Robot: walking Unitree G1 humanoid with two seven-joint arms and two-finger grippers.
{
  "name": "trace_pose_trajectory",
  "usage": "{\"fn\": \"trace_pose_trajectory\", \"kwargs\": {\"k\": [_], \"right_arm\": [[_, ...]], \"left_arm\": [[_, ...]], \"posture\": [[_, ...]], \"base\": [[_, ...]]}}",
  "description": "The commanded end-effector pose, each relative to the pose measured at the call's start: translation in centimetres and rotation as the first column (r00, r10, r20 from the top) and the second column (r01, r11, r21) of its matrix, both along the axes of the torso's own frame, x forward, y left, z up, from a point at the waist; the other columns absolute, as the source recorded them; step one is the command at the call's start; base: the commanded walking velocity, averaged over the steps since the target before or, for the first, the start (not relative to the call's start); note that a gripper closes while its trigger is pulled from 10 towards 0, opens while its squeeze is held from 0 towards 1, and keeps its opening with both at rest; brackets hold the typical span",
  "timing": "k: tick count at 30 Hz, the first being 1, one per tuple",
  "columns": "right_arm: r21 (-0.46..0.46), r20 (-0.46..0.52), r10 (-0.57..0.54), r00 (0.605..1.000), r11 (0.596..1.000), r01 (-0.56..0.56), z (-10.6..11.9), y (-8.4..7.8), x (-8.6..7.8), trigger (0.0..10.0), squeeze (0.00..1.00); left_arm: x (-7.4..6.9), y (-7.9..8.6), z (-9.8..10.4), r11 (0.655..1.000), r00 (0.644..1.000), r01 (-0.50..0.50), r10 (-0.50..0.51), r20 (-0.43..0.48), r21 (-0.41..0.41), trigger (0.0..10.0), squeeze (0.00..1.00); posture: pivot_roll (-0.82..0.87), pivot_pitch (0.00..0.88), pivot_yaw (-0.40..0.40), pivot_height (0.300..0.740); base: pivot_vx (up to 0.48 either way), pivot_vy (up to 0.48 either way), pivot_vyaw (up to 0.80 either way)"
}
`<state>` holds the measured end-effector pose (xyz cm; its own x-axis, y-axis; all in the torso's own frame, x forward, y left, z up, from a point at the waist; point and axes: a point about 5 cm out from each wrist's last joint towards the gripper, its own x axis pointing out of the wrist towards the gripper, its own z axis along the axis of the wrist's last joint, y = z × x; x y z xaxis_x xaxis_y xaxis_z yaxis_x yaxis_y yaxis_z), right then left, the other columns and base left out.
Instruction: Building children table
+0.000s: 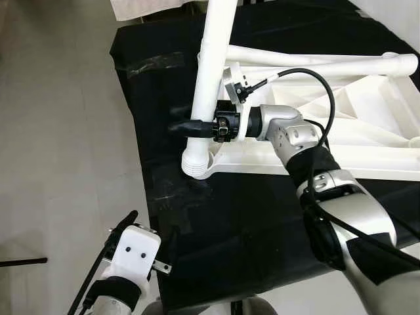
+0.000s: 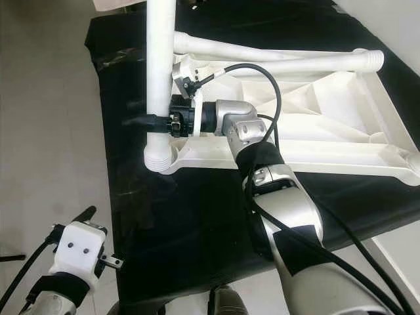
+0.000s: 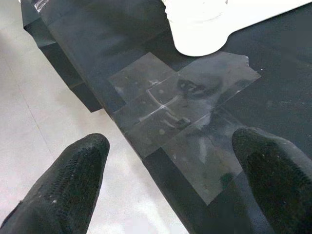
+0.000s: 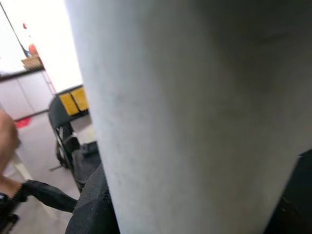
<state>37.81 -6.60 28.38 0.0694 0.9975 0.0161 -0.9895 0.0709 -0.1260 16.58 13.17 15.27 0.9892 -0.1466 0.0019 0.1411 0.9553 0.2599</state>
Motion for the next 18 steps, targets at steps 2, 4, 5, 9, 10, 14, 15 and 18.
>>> {"fn": "trace_pose_trajectory", "kwargs": {"k": [2,4,5,9,10,14,15,18], "right_arm": [[-0.049,-0.014,-0.016,1.000,0.999,0.015,-0.94,0.54,0.09,10.0,0.00],[-0.074,-0.005,-0.045,0.999,0.996,0.044,-1.05,0.75,0.26,10.0,0.00],[-0.081,-0.005,-0.051,0.999,0.995,0.050,-1.08,0.76,0.30,10.0,0.00],[-0.095,-0.001,-0.059,0.998,0.994,0.059,-1.11,0.71,0.40,10.0,0.00],[-0.100,0.002,-0.062,0.998,0.993,0.062,-1.12,0.69,0.42,10.0,0.00],[-0.129,0.020,-0.065,0.998,0.989,0.067,-1.30,0.73,0.41,10.0,0.00],[-0.149,0.035,-0.051,0.998,0.987,0.056,-1.47,0.91,0.28,10.0,0.00],[-0.179,0.061,-0.029,0.998,0.983,0.040,-1.71,1.28,0.05,10.0,0.00]], "left_arm": [[-0.24,-0.04,0.15,1.000,1.000,0.000,0.000,0.007,0.005,10.0,0.00],[-0.22,-0.03,0.17,1.000,1.000,-0.001,0.001,0.008,0.006,10.0,0.00],[-0.21,-0.02,0.18,1.000,1.000,-0.002,0.002,0.009,0.007,10.0,0.00],[-0.19,0.00,0.20,1.000,1.000,-0.003,0.003,0.010,0.008,10.0,0.00],[-0.19,0.01,0.20,1.000,1.000,-0.004,0.003,0.010,0.008,10.0,0.00],[-0.19,0.03,0.21,1.000,1.000,-0.004,0.003,0.010,0.008,10.0,0.00],[-0.19,0.04,0.18,1.000,1.000,-0.004,0.004,0.010,0.009,10.0,0.00],[-0.16,0.08,0.17,1.000,1.000,-0.004,0.004,0.010,0.010,10.0,0.00]], "posture": [[-0.03,0.290,-0.025,0.740],[-0.03,0.291,-0.026,0.740],[-0.03,0.292,-0.027,0.740],[-0.03,0.295,-0.028,0.740],[-0.03,0.295,-0.028,0.740],[-0.03,0.295,-0.027,0.740],[-0.03,0.291,-0.027,0.740],[-0.03,0.293,-0.025,0.740]], "base": [[0.000,0.000,0.00],[0.000,0.000,0.00],[0.000,0.000,0.00],[0.000,0.000,0.00],[0.000,0.000,0.00],[0.000,0.000,0.00],[0.000,0.000,0.00],[0.000,0.000,0.00]]}}
